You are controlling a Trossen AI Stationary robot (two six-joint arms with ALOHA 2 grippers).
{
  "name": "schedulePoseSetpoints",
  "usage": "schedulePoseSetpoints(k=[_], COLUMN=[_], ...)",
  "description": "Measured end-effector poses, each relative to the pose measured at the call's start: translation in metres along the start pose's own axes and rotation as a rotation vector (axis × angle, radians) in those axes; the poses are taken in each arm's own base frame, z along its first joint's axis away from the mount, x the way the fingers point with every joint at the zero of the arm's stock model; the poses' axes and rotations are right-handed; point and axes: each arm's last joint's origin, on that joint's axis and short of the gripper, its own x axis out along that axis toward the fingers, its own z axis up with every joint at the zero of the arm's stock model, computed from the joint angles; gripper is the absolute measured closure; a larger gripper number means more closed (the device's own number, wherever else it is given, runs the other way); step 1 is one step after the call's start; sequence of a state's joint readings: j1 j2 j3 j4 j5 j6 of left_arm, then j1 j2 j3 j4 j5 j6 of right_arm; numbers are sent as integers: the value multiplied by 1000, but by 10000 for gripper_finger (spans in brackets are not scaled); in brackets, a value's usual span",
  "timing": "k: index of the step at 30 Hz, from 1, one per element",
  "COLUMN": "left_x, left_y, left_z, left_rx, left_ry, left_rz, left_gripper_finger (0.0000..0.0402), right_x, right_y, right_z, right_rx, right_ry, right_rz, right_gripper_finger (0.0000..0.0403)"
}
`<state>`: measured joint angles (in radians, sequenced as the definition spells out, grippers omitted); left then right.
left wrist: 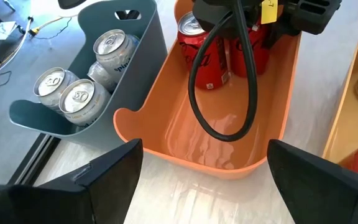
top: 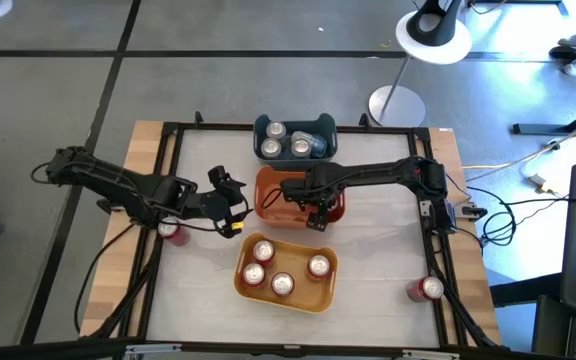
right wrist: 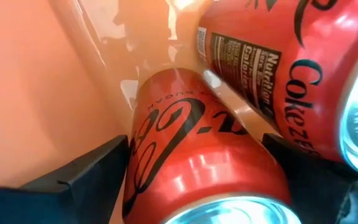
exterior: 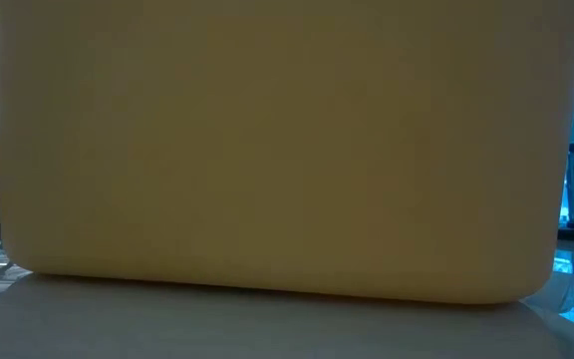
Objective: Sort soda cans
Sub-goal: Put the top red soda can into the orange bin
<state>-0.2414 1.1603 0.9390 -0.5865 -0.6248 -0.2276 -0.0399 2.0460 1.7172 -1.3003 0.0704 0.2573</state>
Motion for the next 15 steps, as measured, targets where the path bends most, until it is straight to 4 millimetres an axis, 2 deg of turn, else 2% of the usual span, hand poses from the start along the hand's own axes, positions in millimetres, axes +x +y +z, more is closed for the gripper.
schedulePoseSetpoints(k=[7,15], left_x=[0,0], left_y=[0,0], left_z=[0,0], left_rx=[0,-11], left_ry=[0,0], left_rz=[0,0], left_gripper_finger=[70,70], right_x=[-5,-34], right_y=[-1,-3], right_z=[-3,-3], right_rx=[-3,-3], right_ry=[30,23], right_rz=[-5,-3], right_gripper_finger=[40,40])
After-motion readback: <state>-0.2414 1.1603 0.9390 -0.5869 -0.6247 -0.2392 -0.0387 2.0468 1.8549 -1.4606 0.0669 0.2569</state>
